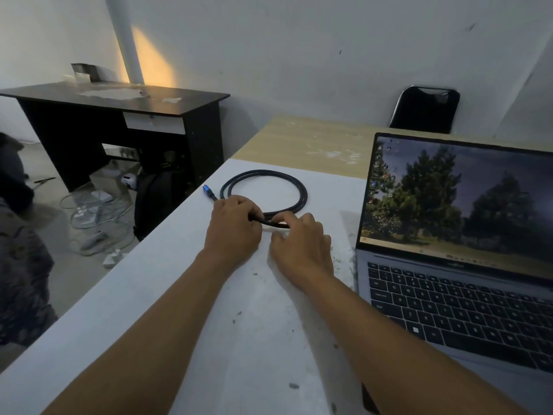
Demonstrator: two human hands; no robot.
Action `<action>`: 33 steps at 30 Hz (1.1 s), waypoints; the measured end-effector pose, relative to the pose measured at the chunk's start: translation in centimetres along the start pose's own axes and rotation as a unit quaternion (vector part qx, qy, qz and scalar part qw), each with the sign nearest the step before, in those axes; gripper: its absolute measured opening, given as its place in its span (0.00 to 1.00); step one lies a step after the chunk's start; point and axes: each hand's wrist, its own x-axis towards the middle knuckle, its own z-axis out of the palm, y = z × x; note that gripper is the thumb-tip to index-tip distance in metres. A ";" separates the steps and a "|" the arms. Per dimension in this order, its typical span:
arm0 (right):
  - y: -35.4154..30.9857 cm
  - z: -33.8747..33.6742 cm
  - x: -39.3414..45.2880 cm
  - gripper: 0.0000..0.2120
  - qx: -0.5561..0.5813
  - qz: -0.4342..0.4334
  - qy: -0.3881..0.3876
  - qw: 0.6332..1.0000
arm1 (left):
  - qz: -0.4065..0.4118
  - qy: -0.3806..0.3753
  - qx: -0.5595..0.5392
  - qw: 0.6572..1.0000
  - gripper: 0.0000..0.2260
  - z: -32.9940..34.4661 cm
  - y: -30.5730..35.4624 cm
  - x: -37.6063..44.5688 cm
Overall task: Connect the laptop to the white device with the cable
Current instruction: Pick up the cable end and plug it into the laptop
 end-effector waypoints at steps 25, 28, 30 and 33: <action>0.5 -5.7 -2.9 0.22 0.118 -0.034 0.010 0.992 | 0.114 -0.128 -0.075 0.982 0.14 -1.4 3.9 -1.6; 2.7 -10.5 -5.2 0.17 0.019 -0.096 0.066 0.993 | 0.153 -0.162 -0.095 0.970 0.16 -1.2 4.0 -1.9; 4.6 -12.8 -6.8 0.15 -0.022 -0.060 0.065 0.996 | 0.187 -0.195 -0.088 0.959 0.15 -1.0 4.4 -2.3; 6.4 -14.0 -9.4 0.14 -0.087 -0.004 0.056 0.995 | 0.220 -0.227 -0.097 0.944 0.11 -0.9 5.1 -2.9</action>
